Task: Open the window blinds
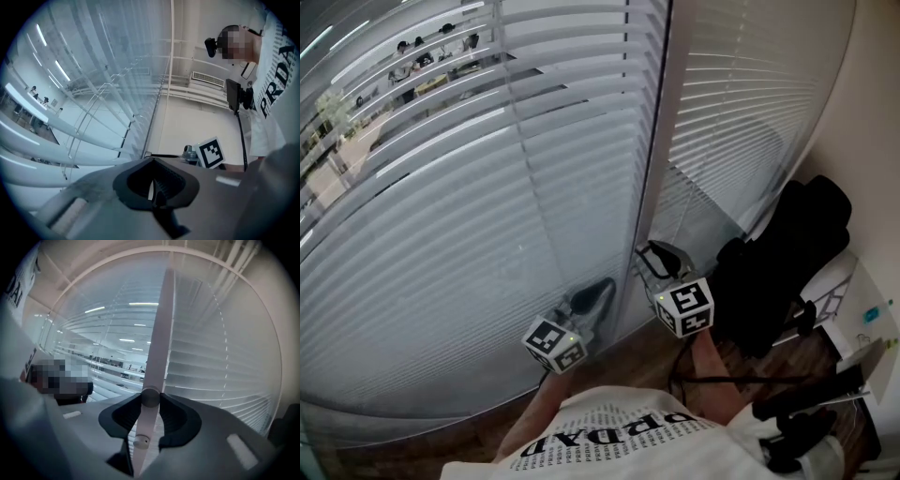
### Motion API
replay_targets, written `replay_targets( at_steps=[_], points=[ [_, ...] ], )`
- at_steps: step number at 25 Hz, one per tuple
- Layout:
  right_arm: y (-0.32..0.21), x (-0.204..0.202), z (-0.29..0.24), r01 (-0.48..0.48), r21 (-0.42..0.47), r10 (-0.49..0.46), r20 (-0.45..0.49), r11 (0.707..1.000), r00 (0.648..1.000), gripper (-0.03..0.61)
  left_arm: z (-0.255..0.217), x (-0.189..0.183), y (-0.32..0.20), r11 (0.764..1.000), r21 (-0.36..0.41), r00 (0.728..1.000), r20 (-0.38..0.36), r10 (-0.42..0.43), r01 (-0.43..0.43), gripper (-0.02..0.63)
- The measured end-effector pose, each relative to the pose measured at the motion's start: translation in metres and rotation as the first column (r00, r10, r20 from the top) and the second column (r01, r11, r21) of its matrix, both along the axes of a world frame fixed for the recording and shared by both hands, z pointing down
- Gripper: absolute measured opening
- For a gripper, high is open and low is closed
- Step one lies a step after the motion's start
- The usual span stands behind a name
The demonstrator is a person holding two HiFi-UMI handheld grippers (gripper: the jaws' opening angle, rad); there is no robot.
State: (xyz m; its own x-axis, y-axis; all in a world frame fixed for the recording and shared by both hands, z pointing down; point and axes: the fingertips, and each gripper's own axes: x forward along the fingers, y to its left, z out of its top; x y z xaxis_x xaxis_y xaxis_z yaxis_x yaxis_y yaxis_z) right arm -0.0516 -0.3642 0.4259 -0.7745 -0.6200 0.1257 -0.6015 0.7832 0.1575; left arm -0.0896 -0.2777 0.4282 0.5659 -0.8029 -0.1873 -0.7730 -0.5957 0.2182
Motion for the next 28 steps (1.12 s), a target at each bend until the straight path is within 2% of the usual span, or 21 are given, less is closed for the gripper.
replay_targets(
  at_steps=[4, 7, 9, 11, 14, 16, 18, 21, 24, 28],
  points=[
    [0.000, -0.001, 0.000, 0.004, -0.024, -0.003, 0.044, 1.000, 0.999, 0.133, 0.001, 0.001, 0.000, 1.000, 0.001, 1.000, 0.002, 0.008, -0.008, -0.005],
    [0.002, -0.001, -0.001, -0.009, 0.038, 0.008, 0.021, 0.999, 1.000, 0.135, 0.001, 0.002, 0.002, 1.000, -0.001, 1.000, 0.004, 0.011, -0.011, -0.005],
    [0.007, -0.001, -0.005, -0.017, 0.128, 0.022, -0.041, 0.992, 0.999, 0.137, 0.001, 0.003, 0.004, 1.000, -0.001, 1.000, 0.007, 0.014, -0.014, -0.005],
    [0.010, -0.003, -0.008, 0.001, 0.230, 0.034, -0.147, 0.973, 0.989, 0.150, 0.000, 0.003, 0.004, 1.000, -0.001, 1.000, 0.007, 0.015, -0.015, -0.005],
    [0.009, -0.007, -0.006, 0.065, 0.373, 0.075, -0.350, 0.925, 0.934, 0.155, -0.002, 0.003, 0.002, 1.000, -0.003, 1.000, 0.008, 0.016, -0.016, -0.005],
    [0.008, -0.008, -0.005, 0.084, 0.434, 0.108, -0.399, 0.897, 0.911, 0.151, -0.001, 0.003, 0.001, 1.000, -0.004, 1.000, 0.009, 0.017, -0.017, -0.005],
    [0.008, -0.008, -0.004, 0.081, 0.441, 0.112, -0.393, 0.894, 0.913, 0.137, 0.001, 0.004, 0.001, 1.000, -0.003, 1.000, 0.008, 0.018, -0.018, -0.005],
    [0.008, -0.007, -0.002, 0.075, 0.418, 0.094, -0.369, 0.906, 0.925, 0.135, 0.003, 0.004, 0.002, 1.000, -0.004, 1.000, 0.007, 0.018, -0.018, -0.005],
    [0.009, -0.007, -0.002, 0.063, 0.364, 0.064, -0.326, 0.929, 0.943, 0.133, 0.003, 0.004, 0.004, 1.000, -0.004, 1.000, 0.005, 0.014, -0.014, -0.005],
    [0.009, -0.005, -0.005, 0.030, 0.252, 0.028, -0.223, 0.967, 0.974, 0.133, 0.002, 0.004, 0.005, 1.000, -0.006, 1.000, 0.005, 0.013, -0.013, -0.005]
  ],
)
